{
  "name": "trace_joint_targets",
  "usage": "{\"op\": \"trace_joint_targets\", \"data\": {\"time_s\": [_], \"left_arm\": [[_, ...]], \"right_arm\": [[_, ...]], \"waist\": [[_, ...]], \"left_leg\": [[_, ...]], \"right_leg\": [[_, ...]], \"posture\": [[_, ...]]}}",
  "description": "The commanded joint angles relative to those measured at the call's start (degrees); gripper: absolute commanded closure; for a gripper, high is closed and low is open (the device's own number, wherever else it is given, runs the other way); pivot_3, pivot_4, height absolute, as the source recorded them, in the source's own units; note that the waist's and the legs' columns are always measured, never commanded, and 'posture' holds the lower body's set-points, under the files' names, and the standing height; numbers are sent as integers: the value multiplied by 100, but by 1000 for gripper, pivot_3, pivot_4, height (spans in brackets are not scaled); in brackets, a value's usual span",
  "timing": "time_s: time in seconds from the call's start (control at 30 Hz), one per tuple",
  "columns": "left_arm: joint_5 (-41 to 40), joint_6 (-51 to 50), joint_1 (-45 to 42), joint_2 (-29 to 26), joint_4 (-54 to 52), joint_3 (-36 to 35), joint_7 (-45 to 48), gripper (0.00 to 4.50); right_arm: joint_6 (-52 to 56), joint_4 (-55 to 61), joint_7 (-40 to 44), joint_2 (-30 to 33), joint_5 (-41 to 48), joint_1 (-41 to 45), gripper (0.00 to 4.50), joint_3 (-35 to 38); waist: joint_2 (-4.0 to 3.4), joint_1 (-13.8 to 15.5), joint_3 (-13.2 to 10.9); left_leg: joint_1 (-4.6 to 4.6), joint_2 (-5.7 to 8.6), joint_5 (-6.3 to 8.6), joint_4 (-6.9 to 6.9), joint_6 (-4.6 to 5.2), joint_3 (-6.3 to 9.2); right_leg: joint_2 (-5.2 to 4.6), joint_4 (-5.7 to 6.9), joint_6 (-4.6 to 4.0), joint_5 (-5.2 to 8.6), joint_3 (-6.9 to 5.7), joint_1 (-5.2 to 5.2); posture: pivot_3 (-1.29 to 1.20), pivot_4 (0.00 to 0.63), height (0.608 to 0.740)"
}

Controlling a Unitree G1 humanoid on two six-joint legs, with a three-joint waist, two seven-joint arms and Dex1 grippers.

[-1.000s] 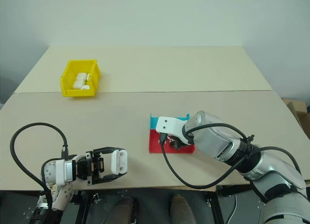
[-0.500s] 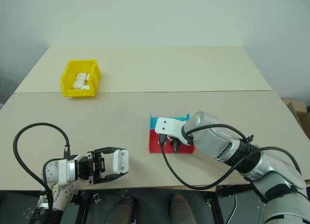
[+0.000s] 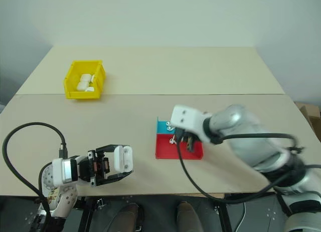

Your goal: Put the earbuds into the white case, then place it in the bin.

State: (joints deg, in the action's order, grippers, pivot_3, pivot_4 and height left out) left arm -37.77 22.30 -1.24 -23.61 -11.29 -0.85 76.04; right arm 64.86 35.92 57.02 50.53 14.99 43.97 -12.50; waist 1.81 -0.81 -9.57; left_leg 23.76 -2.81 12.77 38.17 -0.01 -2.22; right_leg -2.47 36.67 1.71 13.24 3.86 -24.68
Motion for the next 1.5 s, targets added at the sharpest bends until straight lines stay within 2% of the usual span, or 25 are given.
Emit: {"op": "trace_joint_targets", "data": {"time_s": [0.03, 0.1, 0.23, 0.3, 0.43, 0.6, 0.73, 0.93, 1.3, 1.5], "left_arm": [[-319, -642, -226, -36, -579, 53, -514, 1736], [-421, -1311, -489, -59, -849, 107, -1100, 1736], [-717, -2095, -818, -7, -1159, 125, -1681, 1736], [-894, -2401, -933, -20, -1329, 122, -1808, 1736], [-1095, -2502, -954, 56, -1457, 86, -1613, 1736], [-1197, -2552, -901, 99, -1492, 25, -1481, 1736], [-1278, -2602, -815, 112, -1537, -7, -1414, 1736], [-1187, -2544, -783, 206, -1546, 49, -1336, 1736], [-1081, -2455, -772, 323, -1521, 43, -1188, 1736], [-1079, -2454, -746, 326, -1519, 32, -1080, 1736]], "right_arm": [[-292, 181, 122, -277, 830, -83, 3756, 1591], [-1061, 158, -4, -857, 1256, -190, 3756, 2375], [-2029, 99, -99, -1891, 2276, -296, 3756, 3156], [-2552, 22, -54, -2356, 2608, -339, 3756, 3095], [-3209, -164, 70, -2761, 2774, -395, 3756, 2663], [-4039, -573, 336, -2943, 2442, -652, 3756, 1991], [-4427, -780, 485, -2908, 2389, -719, 3756, 1725], [-4568, -857, 554, -2871, 2472, -735, 3756, 1455], [-4893, -972, 583, -2841, 2108, -890, 3756, 894], [-5137, -1152, 573, -2826, 1971, -897, 3756, 847]], "waist": [[1, 0, 0], [2, -14, -1], [2, -44, -1], [1, -55, -1], [0, -73, -2], [0, -90, -2], [0, -102, -2], [0, -105, -2], [0, -114, -2], [0, -128, -2]], "left_leg": [[-4, -1, 0, 0, 0, 1], [-26, -2, 0, 0, 0, 3], [-47, -1, 0, -1, 0, 3], [-48, -1, 0, -2, 0, 4], [-45, -1, 0, -3, 0, 4], [-48, 0, 0, -7, 0, 3], [-48, 1, 0, -7, 0, 2], [-47, 0, 0, -11, 0, 3], [-48, 1, 0, -11, 0, 2], [-49, 1, 0, -11, 0, 2]], "right_leg": [[2, 1, 0, 0, -2, 5], [4, -2, 16, 10, -5, 27], [8, 8, 38, 22, 0, 43], [10, 8, 38, 22, 2, 44], [9, 8, 29, 17, 2, 41], [9, 6, 9, 8, 2, 43], [8, 6, 9, 8, 3, 42], [8, 4, 2, 6, 3, 41], [9, 5, 2, 7, 3, 41], [8, 4, 3, 7, 3, 41]], "posture": [[0, 150, 740], [0, 150, 740], [0, 150, 740], [0, 150, 740], [0, 150, 740], [0, 150, 740], [0, 150, 740], [0, 150, 740], [0, 150, 740], [0, 150, 740]]}}
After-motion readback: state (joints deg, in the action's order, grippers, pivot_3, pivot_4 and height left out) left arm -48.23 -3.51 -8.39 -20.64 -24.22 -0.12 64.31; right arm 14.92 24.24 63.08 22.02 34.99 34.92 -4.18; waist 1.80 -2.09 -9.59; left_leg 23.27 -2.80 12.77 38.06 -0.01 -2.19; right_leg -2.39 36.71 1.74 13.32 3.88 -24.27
